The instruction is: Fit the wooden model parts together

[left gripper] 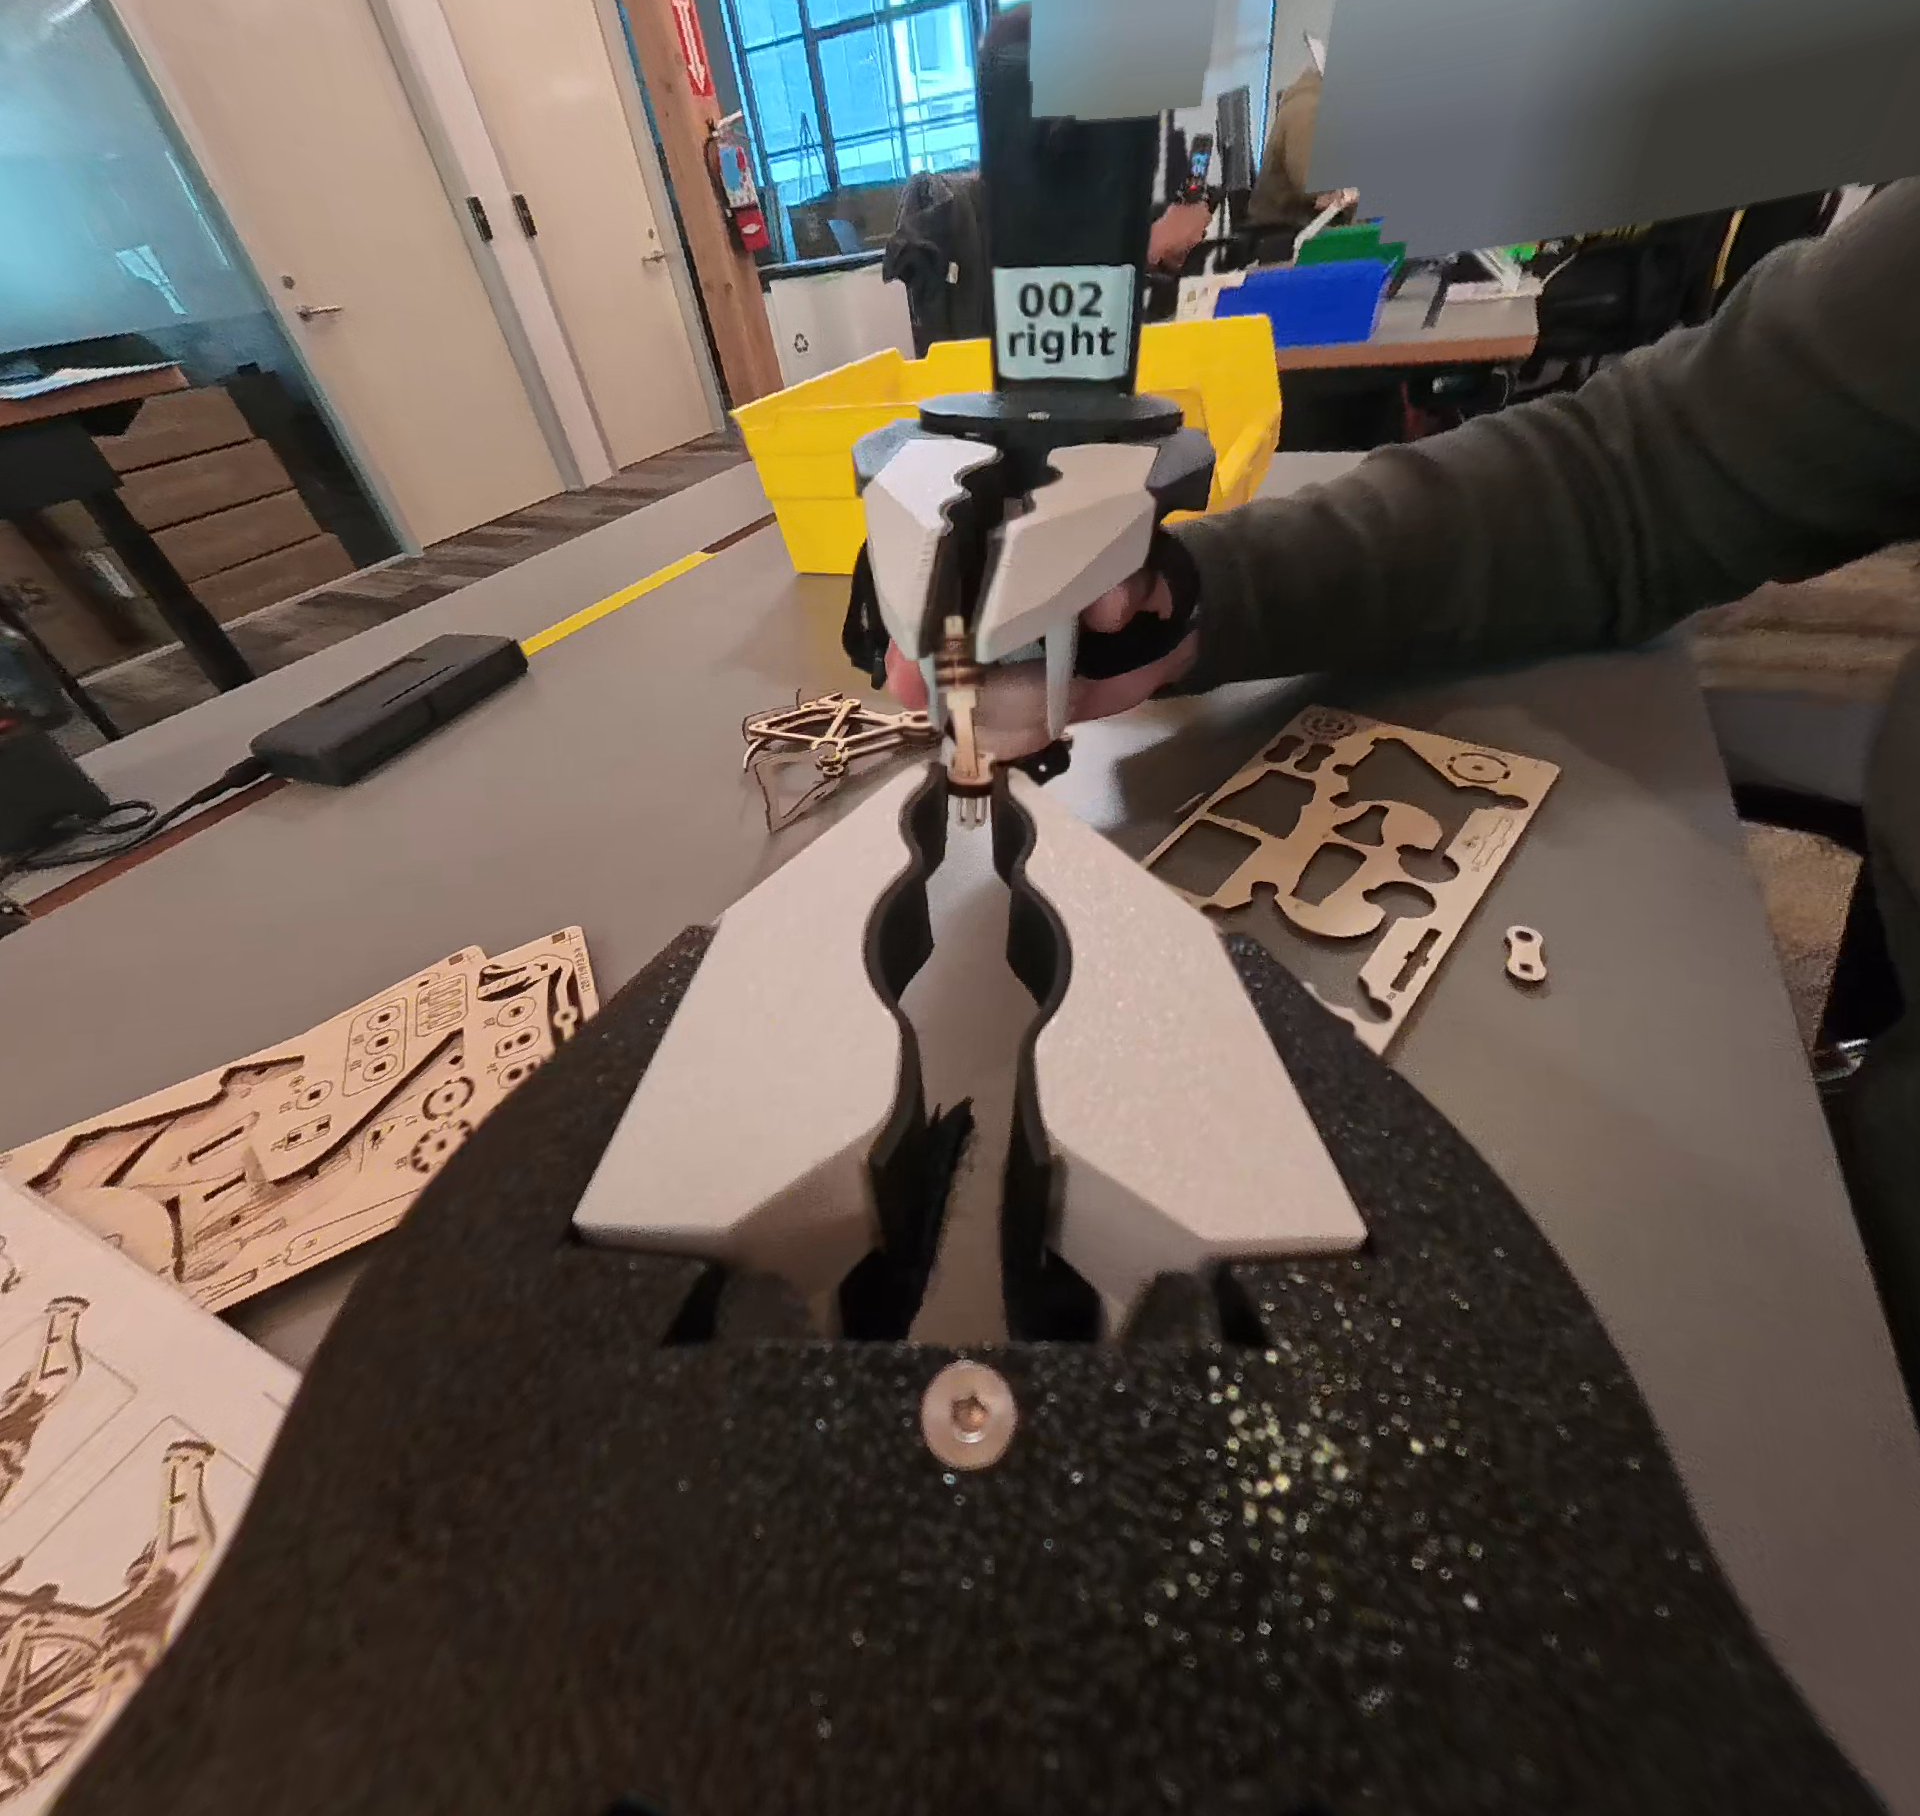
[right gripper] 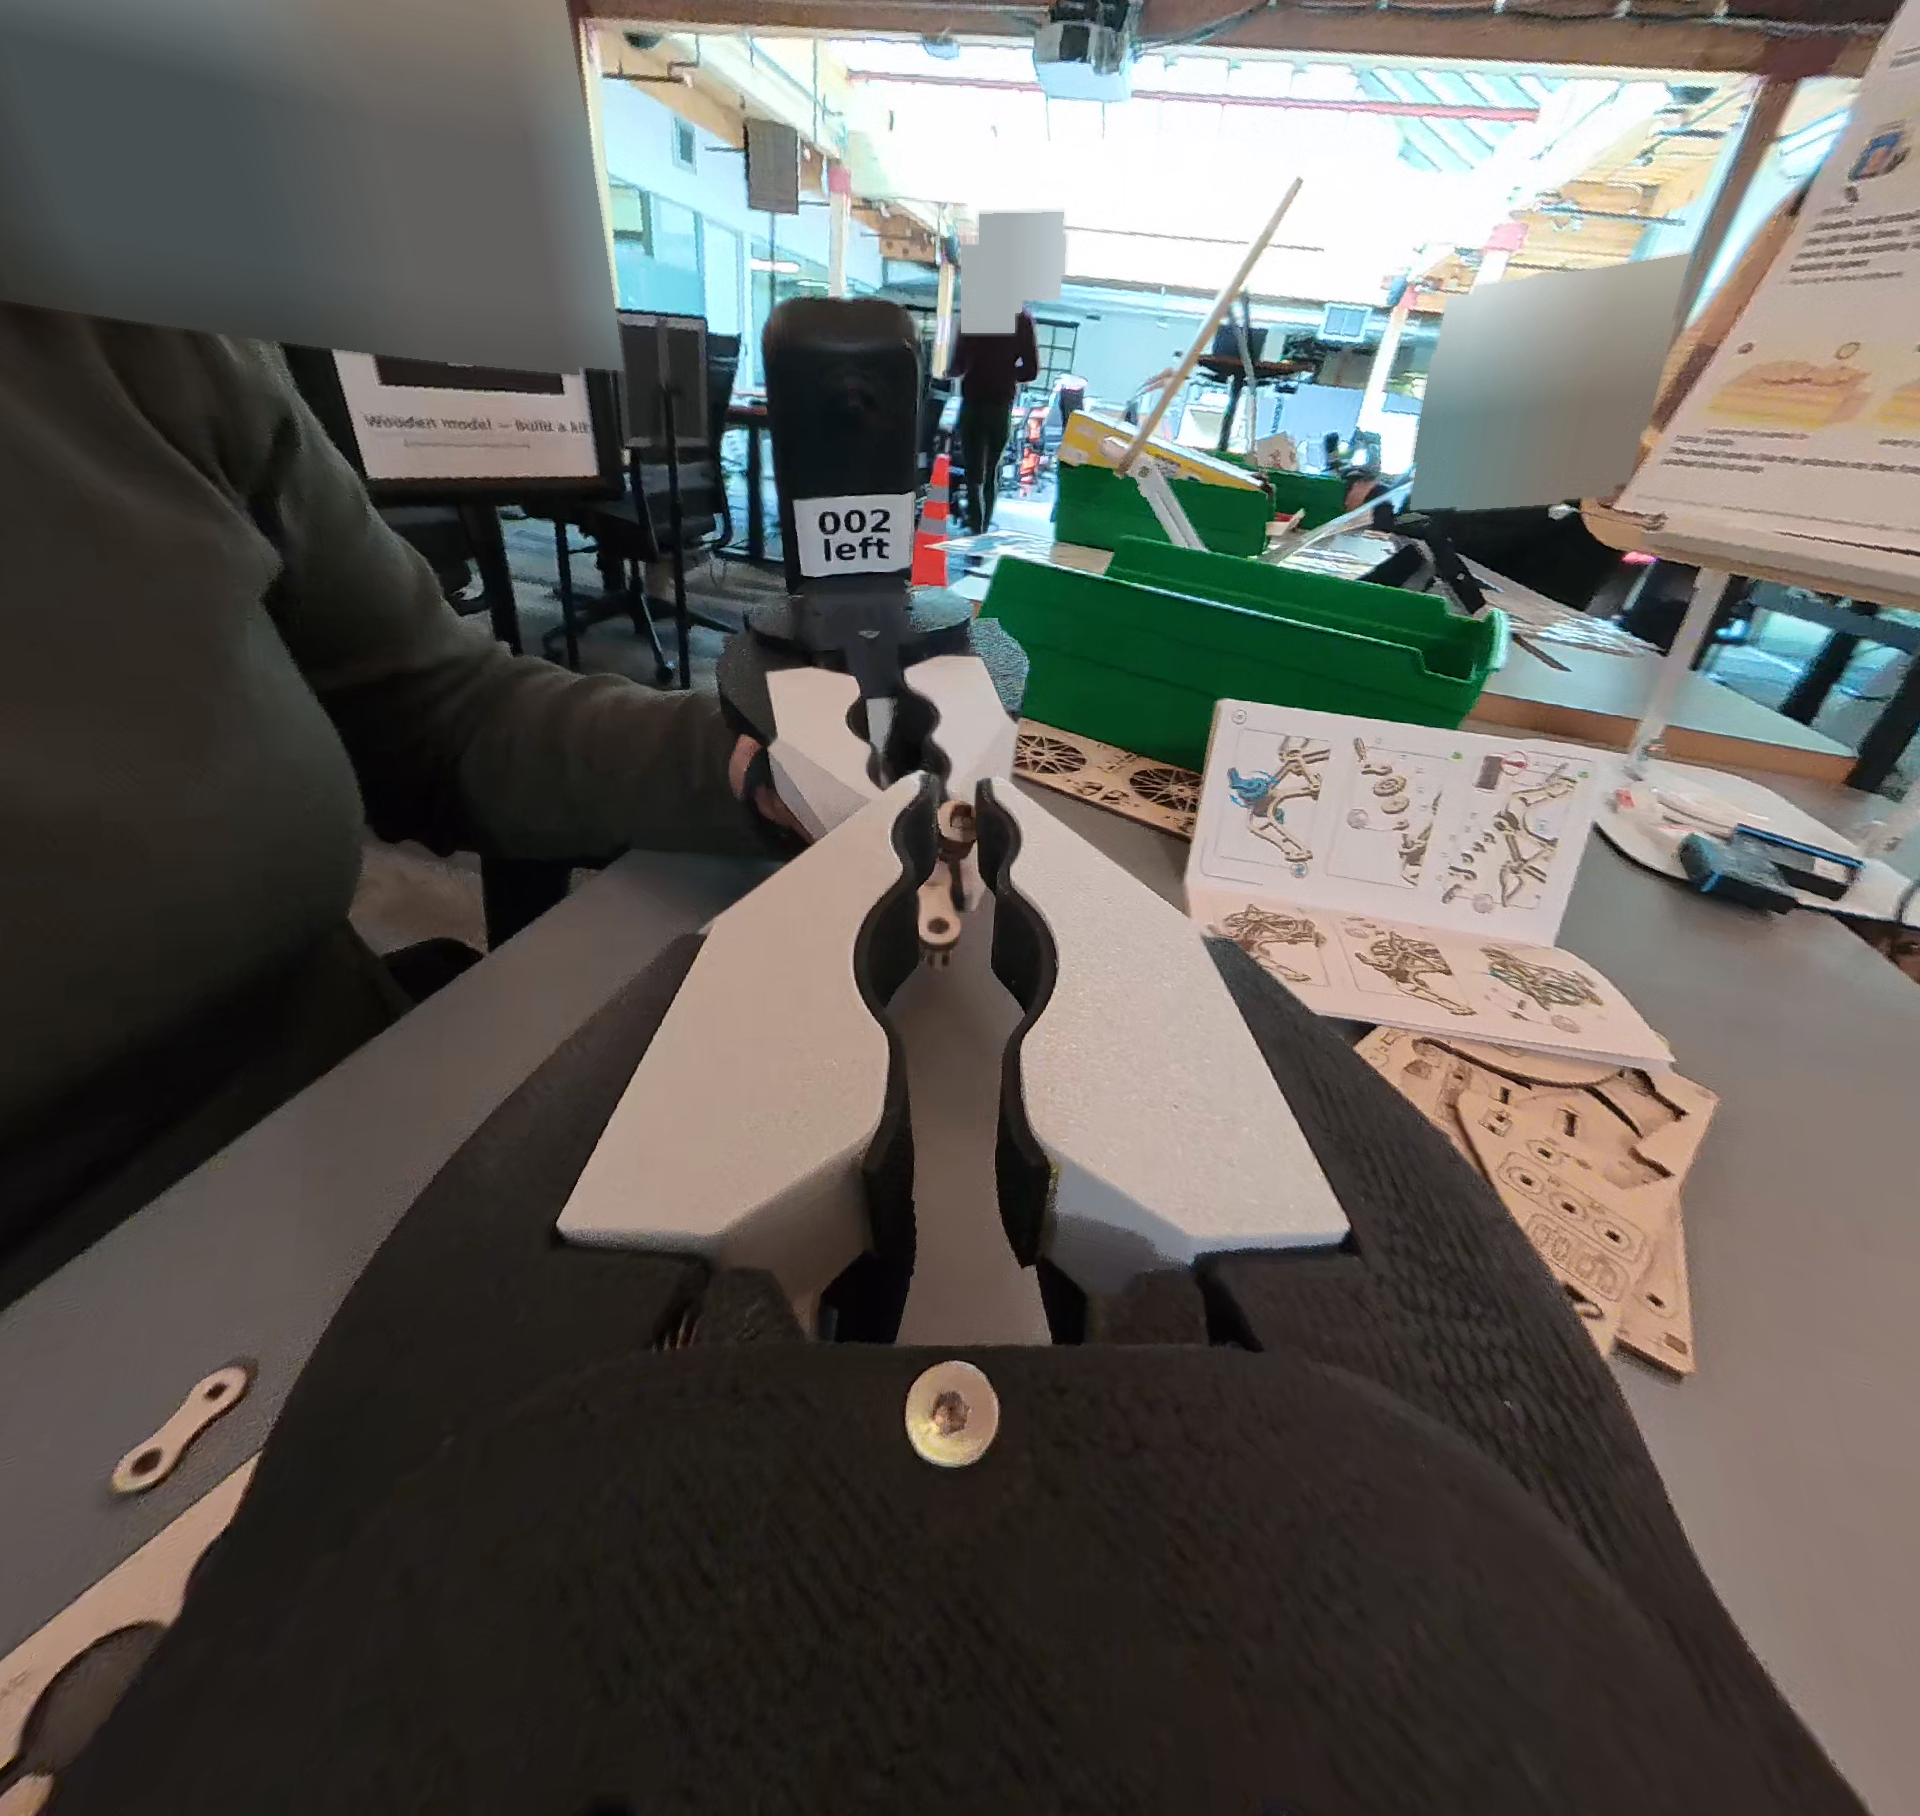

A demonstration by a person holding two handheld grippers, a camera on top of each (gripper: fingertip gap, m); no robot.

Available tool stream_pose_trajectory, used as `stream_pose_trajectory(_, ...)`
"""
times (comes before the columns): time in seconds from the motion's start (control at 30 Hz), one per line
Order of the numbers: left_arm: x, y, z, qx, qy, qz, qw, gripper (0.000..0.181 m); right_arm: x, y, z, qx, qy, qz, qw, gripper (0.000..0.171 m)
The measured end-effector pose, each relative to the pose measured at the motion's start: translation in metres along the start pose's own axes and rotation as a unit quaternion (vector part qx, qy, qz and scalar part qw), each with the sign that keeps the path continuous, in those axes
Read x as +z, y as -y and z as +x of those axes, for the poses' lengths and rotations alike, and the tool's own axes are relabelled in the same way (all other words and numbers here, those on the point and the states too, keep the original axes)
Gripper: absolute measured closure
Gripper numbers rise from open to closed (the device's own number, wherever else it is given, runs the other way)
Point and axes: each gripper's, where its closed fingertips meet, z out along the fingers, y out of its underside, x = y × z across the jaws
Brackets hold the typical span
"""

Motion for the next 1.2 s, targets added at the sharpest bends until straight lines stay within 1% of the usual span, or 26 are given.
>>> stream_pose_trajectory(0.1,0.003,-0.006,-0.002,0.002,0.009,-0.019,1.000,0.175,0.002,-0.003,-0.006,0.004,0.019,-0.013,1.000,0.166)
stream_pose_trajectory(0.23,0.002,-0.007,-0.003,-0.011,0.005,-0.018,1.000,0.175,0.003,-0.006,0.000,-0.028,-0.008,-0.025,0.999,0.166)
stream_pose_trajectory(0.37,0.006,-0.019,-0.002,0.001,0.010,-0.051,0.999,0.175,0.004,-0.017,-0.007,-0.031,0.010,-0.050,0.998,0.167)
stream_pose_trajectory(0.47,0.008,-0.029,-0.004,0.005,0.011,-0.074,0.997,0.175,0.003,-0.028,-0.003,-0.044,0.001,-0.074,0.996,0.167)
stream_pose_trajectory(0.57,0.009,-0.039,-0.001,0.010,-0.005,-0.090,0.996,0.175,0.001,-0.038,-0.006,-0.063,0.013,-0.107,0.992,0.166)
stream_pose_trajectory(0.63,0.011,-0.049,0.002,0.053,-0.010,-0.122,0.991,0.175,-0.001,-0.048,-0.010,-0.069,0.022,-0.132,0.989,0.166)
stream_pose_trajectory(0.67,0.011,-0.055,0.001,0.069,-0.011,-0.136,0.988,0.175,-0.002,-0.053,-0.010,-0.077,0.020,-0.145,0.986,0.166)
stream_pose_trajectory(0.83,0.015,-0.072,-0.005,0.075,-0.046,-0.185,0.979,0.175,-0.004,-0.071,-0.003,-0.113,-0.004,-0.197,0.974,0.166)
stream_pose_trajectory(0.97,0.021,-0.080,-0.008,0.080,-0.075,-0.208,0.972,0.175,-0.009,-0.077,0.003,-0.105,-0.020,-0.210,0.972,0.166)
stream_pose_trajectory(1.0,0.021,-0.085,-0.008,0.085,-0.081,-0.221,0.968,0.175,-0.010,-0.077,0.004,-0.099,-0.023,-0.209,0.972,0.159)
stream_pose_trajectory(1.03,0.022,-0.087,-0.008,0.097,-0.087,-0.226,0.965,0.175,-0.011,-0.076,0.004,-0.092,-0.022,-0.209,0.973,0.151)
stream_pose_trajectory(1.07,0.023,-0.087,-0.007,0.101,-0.092,-0.225,0.965,0.175,-0.012,-0.078,0.003,-0.085,-0.019,-0.213,0.973,0.148)
stream_pose_trajectory(1.2,0.024,-0.087,-0.007,0.091,-0.116,-0.224,0.963,0.175,-0.012,-0.092,0.002,-0.094,-0.015,-0.257,0.962,0.154)
